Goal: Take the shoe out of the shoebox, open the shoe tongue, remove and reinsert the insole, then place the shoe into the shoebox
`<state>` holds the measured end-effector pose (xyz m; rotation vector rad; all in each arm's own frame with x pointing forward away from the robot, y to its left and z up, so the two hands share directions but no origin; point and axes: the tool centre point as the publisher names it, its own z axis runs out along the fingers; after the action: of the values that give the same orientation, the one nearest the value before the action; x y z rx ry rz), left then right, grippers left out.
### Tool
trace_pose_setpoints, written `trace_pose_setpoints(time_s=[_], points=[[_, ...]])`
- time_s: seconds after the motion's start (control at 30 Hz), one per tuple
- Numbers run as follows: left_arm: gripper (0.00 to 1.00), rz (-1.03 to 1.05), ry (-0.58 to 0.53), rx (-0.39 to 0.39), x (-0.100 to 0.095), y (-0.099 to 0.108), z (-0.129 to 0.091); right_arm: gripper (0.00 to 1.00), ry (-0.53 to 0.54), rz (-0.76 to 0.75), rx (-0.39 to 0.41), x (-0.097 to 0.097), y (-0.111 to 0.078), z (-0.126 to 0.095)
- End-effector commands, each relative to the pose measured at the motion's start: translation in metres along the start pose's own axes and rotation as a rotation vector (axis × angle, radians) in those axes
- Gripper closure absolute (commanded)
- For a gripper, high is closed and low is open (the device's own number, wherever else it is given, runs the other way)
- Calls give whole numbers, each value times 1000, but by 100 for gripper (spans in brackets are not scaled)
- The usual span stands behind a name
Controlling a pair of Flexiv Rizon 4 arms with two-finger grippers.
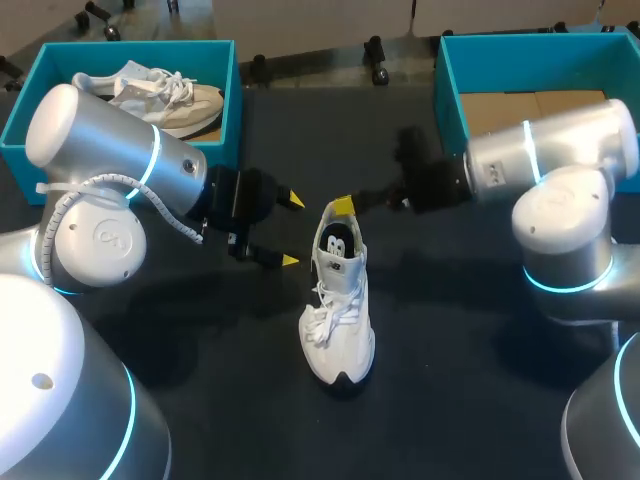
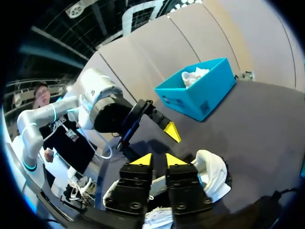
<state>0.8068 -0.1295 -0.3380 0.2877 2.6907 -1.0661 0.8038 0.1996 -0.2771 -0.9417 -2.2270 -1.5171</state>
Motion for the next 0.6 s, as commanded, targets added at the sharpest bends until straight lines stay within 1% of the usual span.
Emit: trace_pose_setpoints(time_s=[0.03, 0.07, 0.13, 0.17, 0.6], points=[[0, 0, 1, -6, 0, -1, 1, 100, -129, 37, 14, 9, -2, -6], [0, 0, 1, -6, 0, -1, 1, 100, -146, 52, 16, 9, -3, -7], [0, 0, 1, -6, 0, -1, 1, 100, -212, 80, 44, 8, -3, -9], [0, 0, 1, -6, 0, -1, 1, 100, -225, 68, 25, 10, -2, -11], [0, 0, 1, -6, 0, -1, 1, 100, -225, 68, 25, 10, -2, -11]])
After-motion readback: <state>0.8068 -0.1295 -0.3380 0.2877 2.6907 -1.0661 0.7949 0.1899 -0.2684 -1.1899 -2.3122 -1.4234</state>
